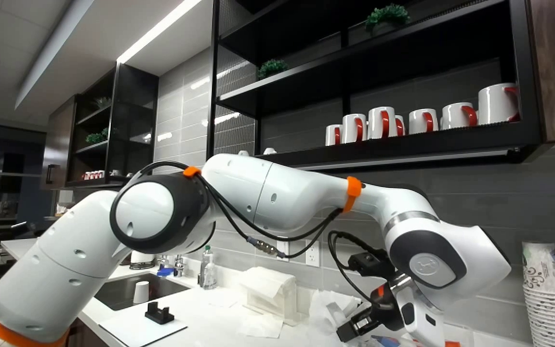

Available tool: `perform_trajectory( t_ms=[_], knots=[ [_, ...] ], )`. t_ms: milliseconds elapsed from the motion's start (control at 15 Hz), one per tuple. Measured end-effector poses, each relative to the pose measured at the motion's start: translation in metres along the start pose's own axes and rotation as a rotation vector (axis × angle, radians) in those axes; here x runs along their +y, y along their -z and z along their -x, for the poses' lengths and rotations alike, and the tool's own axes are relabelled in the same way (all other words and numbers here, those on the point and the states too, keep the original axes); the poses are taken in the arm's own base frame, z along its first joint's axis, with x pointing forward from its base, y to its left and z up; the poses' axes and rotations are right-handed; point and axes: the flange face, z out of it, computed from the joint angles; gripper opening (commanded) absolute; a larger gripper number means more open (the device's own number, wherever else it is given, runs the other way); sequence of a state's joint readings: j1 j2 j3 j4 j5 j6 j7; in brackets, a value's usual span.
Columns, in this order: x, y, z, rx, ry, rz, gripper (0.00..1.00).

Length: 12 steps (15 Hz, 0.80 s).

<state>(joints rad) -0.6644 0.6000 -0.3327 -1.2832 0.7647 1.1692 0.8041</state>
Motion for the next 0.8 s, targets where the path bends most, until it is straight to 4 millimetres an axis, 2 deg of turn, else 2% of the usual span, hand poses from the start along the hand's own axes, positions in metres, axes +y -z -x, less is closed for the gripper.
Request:
perform_trajectory(
  t_ms=[333, 400, 733, 800],
  knots=[
    [0.0035, 0.0047, -0.0059, -0.012, -0.009, 0.006, 0.02],
    [0.0045, 0.0051, -0.0065, -0.024, -0.009, 0.01, 0.06],
    [0.005, 0.0067, -0.0094, -0.054, -0.008, 0.007, 0.06],
    [0.0046, 0.0064, -0.0096, -0.054, -0.008, 0.007, 0.02]
  ],
)
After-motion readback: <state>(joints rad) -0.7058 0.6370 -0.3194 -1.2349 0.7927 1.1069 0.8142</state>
